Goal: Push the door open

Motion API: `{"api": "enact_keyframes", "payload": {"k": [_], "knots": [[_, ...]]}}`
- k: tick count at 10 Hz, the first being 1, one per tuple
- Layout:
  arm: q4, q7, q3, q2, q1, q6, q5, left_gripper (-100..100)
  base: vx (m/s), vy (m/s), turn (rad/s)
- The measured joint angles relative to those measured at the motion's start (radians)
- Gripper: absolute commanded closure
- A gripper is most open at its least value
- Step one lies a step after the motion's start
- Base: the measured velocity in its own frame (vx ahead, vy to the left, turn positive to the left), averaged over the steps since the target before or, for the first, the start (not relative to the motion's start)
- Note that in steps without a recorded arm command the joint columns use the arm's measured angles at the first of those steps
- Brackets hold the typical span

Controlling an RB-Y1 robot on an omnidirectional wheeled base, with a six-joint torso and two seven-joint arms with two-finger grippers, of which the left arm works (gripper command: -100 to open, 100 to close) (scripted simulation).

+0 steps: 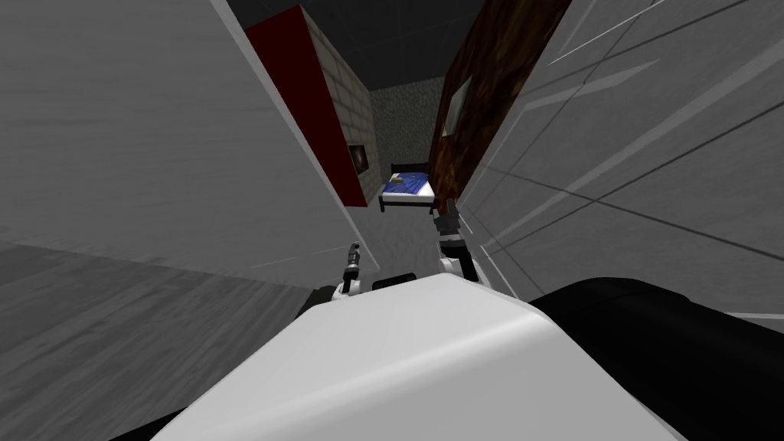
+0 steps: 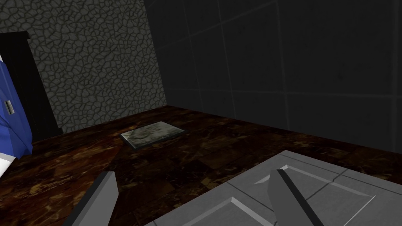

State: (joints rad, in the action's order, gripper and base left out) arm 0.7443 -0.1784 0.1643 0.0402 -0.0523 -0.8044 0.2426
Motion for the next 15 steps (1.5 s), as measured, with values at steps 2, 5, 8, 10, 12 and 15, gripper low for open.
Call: {"api": "enact_keyframes", "payload": {"k": [2, 5, 8, 10, 12, 15], "knots": [[0.000, 0.002, 0.002, -0.006, 0.001, -0.002, -0.001, 100, 0.026, -0.006, 0.002], [0.000, 0.002, 0.001, -0.006, 0.000, 0.000, 0.000, 100, -0.016, 0.004, -0.006], [-0.002, 0.002, 0.001, -0.007, 0.002, 0.001, 0.000, 100, 0.033, -0.009, 0.007], [-0.011, 0.005, 0.008, -0.003, 0.007, 0.007, -0.005, 100, 0.174, -0.034, 0.037], [0.019, 0.001, 0.011, 0.004, 0.019, 0.025, -0.009, 100, 0.190, -0.034, 0.031], [0.040, 0.011, 0.028, 0.008, 0.025, 0.030, -0.020, 100, 0.125, -0.029, 0.020]]}}
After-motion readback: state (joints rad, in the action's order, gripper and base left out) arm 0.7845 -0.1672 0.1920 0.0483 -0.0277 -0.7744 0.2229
